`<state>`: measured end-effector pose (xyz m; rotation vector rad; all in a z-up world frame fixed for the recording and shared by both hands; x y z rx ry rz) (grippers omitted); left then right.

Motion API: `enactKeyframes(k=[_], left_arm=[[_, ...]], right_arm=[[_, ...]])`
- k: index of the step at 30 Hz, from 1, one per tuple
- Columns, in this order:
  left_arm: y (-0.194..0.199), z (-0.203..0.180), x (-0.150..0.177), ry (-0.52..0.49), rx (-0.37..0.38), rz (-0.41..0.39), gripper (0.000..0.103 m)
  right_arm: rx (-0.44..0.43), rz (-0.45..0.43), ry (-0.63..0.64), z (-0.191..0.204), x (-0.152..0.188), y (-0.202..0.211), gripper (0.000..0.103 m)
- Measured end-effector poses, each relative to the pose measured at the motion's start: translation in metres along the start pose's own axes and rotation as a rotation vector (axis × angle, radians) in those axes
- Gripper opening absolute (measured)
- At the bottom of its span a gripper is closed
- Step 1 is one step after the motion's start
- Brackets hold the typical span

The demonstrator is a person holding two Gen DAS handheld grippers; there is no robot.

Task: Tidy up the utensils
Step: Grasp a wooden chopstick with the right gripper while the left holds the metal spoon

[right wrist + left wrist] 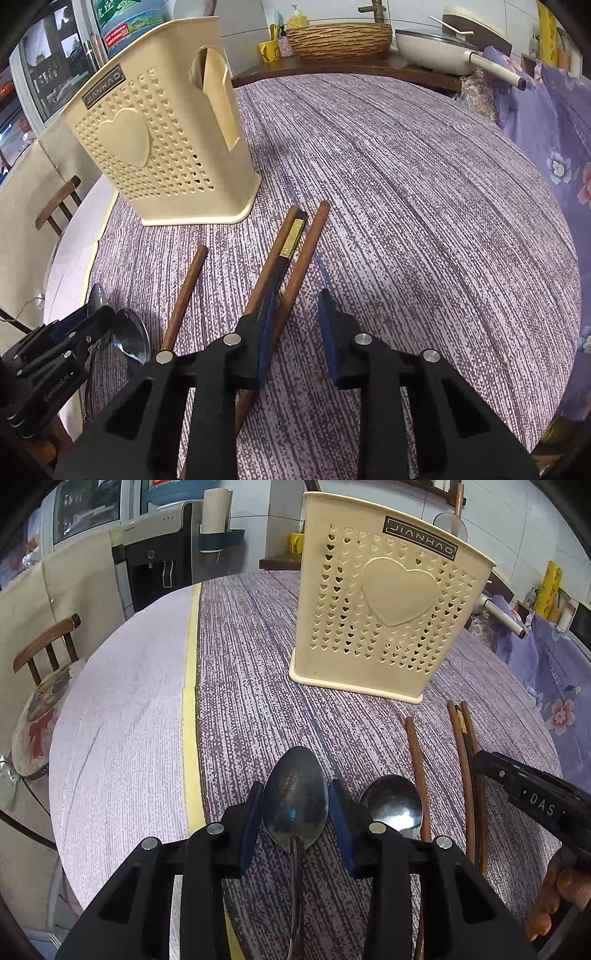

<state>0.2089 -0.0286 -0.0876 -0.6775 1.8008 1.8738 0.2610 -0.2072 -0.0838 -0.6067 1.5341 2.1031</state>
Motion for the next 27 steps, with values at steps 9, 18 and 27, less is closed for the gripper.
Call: enactKeyframes(k=[9, 18, 27], left_arm=[[-0.003, -0.002, -0.003, -0.022, -0.019, 0.006, 0.036], [-0.005, -0.006, -0.005, -0.031, -0.049, 0.013, 0.037], [-0.007, -0.01, -0.006, -0.042, -0.066, 0.012, 0.042]], right_arm=[[0.037, 0.017, 0.02, 0.003, -0.024, -0.02, 0.018], [0.063, 0.018, 0.035, 0.006, -0.024, -0.023, 0.018], [0.075, 0.016, 0.037, 0.01, -0.025, -0.024, 0.018]])
Point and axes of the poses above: each gripper's, at about its wrist camera, not at the fingertips, and y roughly against the way its jaws point, z to its left, x to its underside, the point moved 4 cm from there along -y, roughly the way its jaws point, and after that the axes turned 8 degrees about -x, right-handed, at the moved point
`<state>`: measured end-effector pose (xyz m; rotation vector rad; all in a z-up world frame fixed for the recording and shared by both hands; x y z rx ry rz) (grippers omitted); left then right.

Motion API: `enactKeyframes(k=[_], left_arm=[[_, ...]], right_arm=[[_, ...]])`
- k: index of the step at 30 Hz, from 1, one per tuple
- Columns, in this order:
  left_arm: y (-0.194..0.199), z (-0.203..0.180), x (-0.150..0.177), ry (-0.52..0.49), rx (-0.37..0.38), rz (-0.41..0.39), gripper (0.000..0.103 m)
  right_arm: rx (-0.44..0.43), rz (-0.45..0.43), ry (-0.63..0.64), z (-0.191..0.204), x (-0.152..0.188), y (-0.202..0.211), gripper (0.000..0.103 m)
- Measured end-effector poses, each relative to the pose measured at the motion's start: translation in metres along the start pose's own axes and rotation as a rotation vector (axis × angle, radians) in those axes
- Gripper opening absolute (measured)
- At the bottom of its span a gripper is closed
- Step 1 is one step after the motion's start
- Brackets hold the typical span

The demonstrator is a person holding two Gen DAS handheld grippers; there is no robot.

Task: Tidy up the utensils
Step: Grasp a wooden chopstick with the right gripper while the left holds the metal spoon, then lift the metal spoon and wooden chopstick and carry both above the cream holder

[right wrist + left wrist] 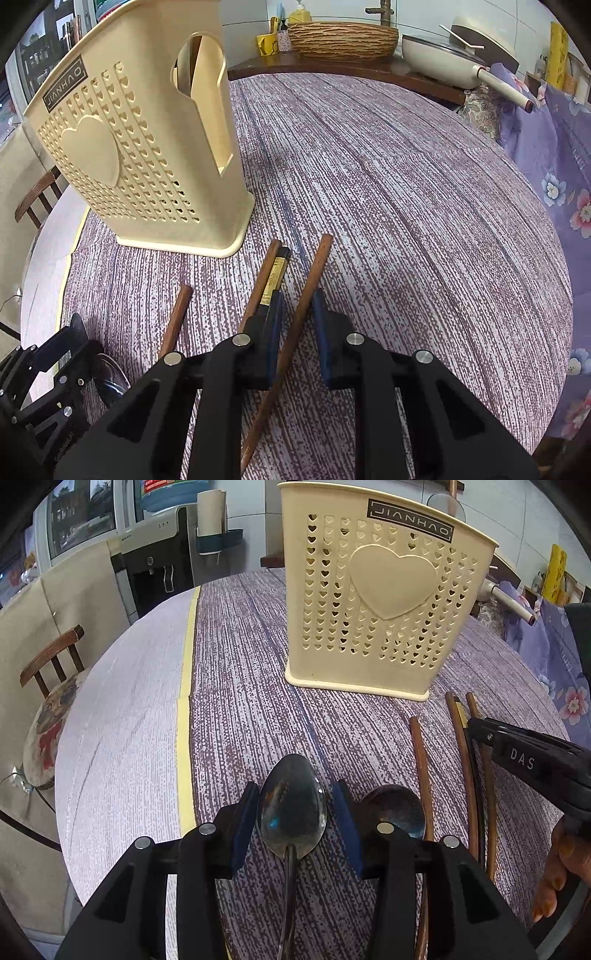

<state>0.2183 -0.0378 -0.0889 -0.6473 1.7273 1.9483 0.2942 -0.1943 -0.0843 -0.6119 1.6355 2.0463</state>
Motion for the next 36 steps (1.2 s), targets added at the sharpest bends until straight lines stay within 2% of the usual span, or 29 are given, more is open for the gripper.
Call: enactKeyframes(k=[3, 4, 6, 13, 16, 20, 25, 31, 36], left_arm=[[0.0, -0.001, 0.0, 0.003, -0.008, -0.001, 0.041], [0.0, -0.001, 0.0, 0.001, -0.015, -0.003, 0.038], [-0.001, 0.0, -0.001, 0.004, -0.015, -0.004, 0.037], [0.002, 0.004, -0.006, 0.02, 0.008, -0.018, 0.037], [0.008, 0.005, -0.01, 0.026, 0.026, -0.043, 0.037], [0.018, 0.01, -0.017, 0.055, 0.075, -0.075, 0.037], [0.032, 0.017, -0.027, 0.08, 0.137, -0.117, 0.037], [0.053, 0.019, -0.041, 0.08, 0.18, -0.178, 0.037], [0.071, 0.025, -0.052, 0.088, 0.185, -0.237, 0.037]], right_arm=[[0.011, -0.003, -0.001, 0.002, 0.001, 0.0, 0.018], [0.015, -0.004, 0.0, 0.002, 0.0, 0.0, 0.018], [0.014, -0.007, -0.011, 0.003, 0.001, 0.001, 0.012], [-0.052, -0.018, -0.067, -0.004, 0.001, 0.001, 0.008], [-0.112, -0.021, -0.104, -0.009, -0.002, 0.001, 0.008], [-0.135, -0.047, -0.11, -0.013, -0.004, 0.008, 0.008], [-0.184, -0.118, -0.107, -0.015, -0.01, 0.03, 0.008], [-0.239, -0.229, -0.044, -0.01, -0.016, 0.073, 0.008], [-0.285, -0.302, -0.006, -0.007, -0.022, 0.107, 0.008]])
Point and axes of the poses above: each gripper's, at about its wrist camera, not at the fingertips, and y roughly against the way its jaws point, z to its left, x to its underside, the point moved 4 cm from there along -y, roughly the way its jaws point, and after that the axes turned 8 degrees about -x, right-handed, at the moved point
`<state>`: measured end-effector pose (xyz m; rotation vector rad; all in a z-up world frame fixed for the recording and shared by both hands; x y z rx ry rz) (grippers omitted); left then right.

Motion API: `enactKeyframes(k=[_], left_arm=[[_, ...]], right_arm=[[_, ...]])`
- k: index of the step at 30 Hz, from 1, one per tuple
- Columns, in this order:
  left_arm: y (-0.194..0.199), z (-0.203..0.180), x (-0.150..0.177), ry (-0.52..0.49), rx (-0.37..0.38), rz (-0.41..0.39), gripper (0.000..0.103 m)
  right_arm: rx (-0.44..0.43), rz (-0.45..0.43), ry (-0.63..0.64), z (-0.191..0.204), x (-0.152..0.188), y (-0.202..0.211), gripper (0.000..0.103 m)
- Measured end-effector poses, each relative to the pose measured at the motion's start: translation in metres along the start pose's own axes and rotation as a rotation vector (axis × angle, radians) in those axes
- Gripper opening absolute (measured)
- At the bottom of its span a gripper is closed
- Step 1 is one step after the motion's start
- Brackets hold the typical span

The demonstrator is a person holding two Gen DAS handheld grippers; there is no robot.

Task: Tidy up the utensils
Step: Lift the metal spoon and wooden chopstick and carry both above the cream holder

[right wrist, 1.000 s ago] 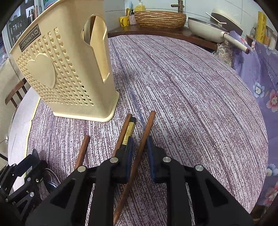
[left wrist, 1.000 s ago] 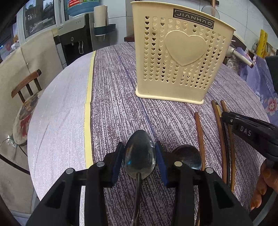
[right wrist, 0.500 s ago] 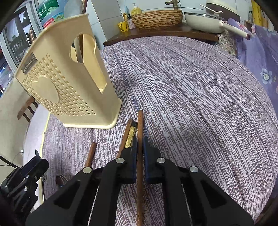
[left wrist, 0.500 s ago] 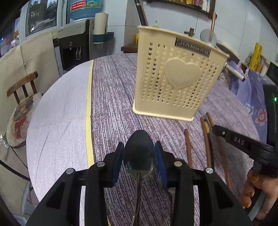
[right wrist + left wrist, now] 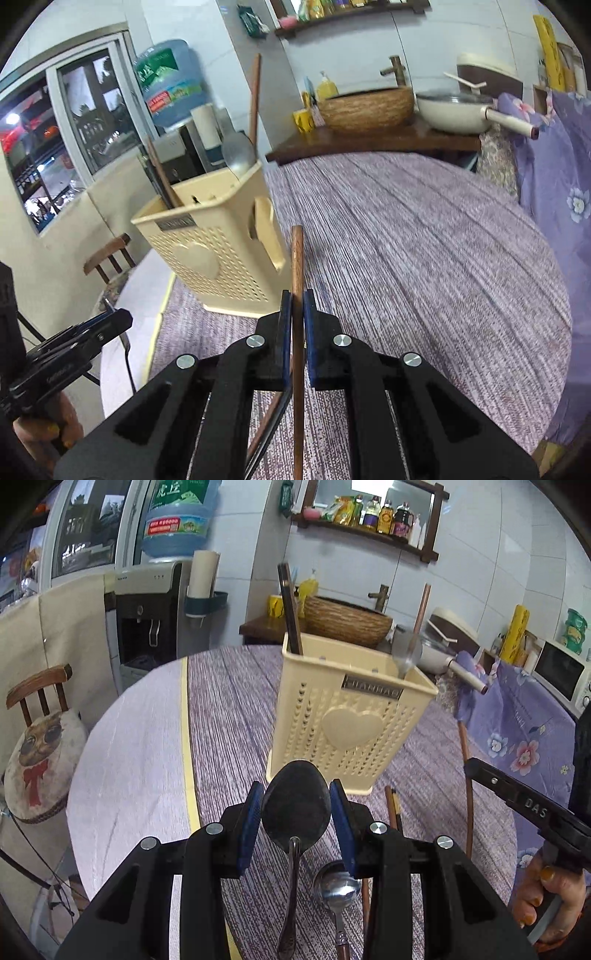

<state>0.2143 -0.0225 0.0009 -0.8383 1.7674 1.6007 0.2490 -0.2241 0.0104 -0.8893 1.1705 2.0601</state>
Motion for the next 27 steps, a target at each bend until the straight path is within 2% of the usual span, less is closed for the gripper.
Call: enactKeyframes(k=[8, 17, 27], left_arm=[[0.015, 0.003, -0.019, 0.011, 0.007, -0.07, 0.037], [0.015, -0.003, -0.022, 0.013, 0.028, -0.089, 0.037], [0.021, -0.004, -0.033, 0.063, 0.097, -0.114, 0.037]], right_arm=[[-0.049, -0.074, 0.04, 0.006, -0.018, 0.038, 0.008], [-0.069, -0.097, 0.065, 0.01, -0.022, 0.049, 0.008], [-0.082, -0.145, 0.106, 0.024, -0.033, 0.067, 0.008]])
Point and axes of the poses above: each gripper's, at about its wrist camera, not at the fingertips, and y roughly against the way its jaws point, z to its left, x to its underside, the point moved 4 cm from there along -y, roughly the way its jaws point, and after that the axes turned 8 degrees about -x, right-handed, at the moved point
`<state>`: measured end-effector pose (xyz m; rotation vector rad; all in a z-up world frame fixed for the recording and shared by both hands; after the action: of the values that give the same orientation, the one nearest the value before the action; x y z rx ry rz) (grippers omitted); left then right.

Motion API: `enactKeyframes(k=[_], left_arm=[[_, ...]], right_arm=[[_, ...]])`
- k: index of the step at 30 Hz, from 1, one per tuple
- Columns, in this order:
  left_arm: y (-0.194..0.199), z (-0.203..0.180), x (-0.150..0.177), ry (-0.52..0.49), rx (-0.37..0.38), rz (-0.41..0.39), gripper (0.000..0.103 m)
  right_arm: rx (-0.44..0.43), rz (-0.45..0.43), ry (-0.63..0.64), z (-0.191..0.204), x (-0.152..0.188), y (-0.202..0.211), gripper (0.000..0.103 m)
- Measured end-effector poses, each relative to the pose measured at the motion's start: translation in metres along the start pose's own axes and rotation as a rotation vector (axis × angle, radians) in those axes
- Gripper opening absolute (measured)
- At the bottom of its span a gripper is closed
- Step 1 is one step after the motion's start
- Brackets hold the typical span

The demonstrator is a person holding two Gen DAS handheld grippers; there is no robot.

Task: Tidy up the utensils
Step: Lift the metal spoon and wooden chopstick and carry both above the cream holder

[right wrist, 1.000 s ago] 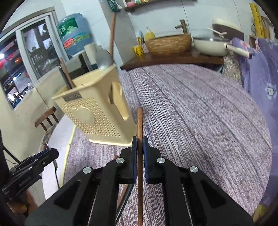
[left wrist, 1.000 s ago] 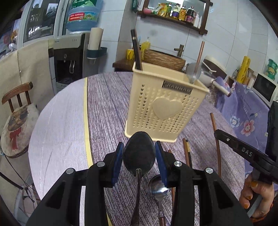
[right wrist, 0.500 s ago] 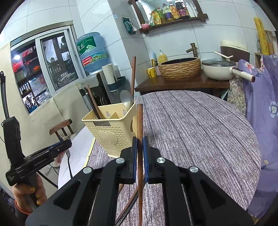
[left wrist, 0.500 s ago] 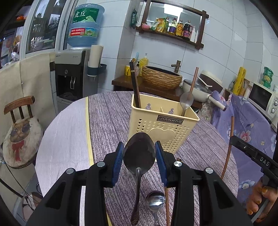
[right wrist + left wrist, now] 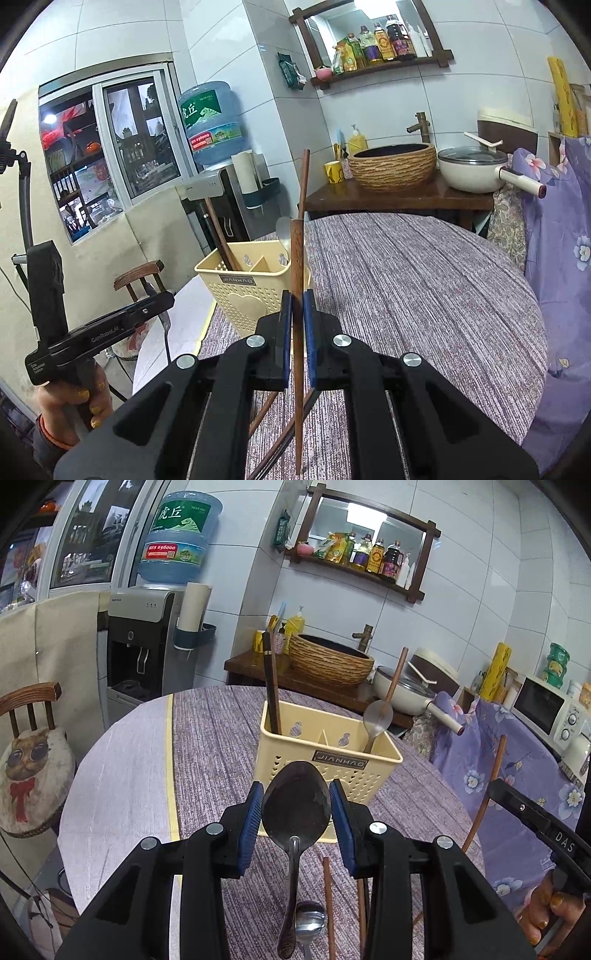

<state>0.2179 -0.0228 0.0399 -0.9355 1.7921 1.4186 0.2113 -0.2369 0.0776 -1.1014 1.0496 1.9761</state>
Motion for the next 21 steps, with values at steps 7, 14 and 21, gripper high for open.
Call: enactKeyframes(k=[7, 14, 21], left_arm=[[0.001, -0.008, -0.023, 0.01, 0.039, -0.027, 0.036], [0.016, -0.015, -0.094, 0.044, 0.054, -0.171, 0.037], [0.0, -0.024, -0.149, 0.06, 0.02, -0.31, 0.036]], right_arm=[[-0.045, -0.033, 0.025, 0.015, -0.026, 0.003, 0.008], [-0.1, -0.145, 0.079, 0.043, -0.082, 0.001, 0.008], [-0.055, -0.317, 0.134, 0.063, -0.145, -0.014, 0.008]])
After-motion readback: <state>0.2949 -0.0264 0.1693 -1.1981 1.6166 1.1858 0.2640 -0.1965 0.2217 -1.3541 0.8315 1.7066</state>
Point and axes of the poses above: each gripper's, at about its wrist camera, not at the fingertips, and y roughly against the way its jaws point, z to its left, x to its underside, the point moved 4 cm from there along -y, roughly the way its jaws point, and after that the axes turned 8 degrees about -x, right-handed, at the moved point
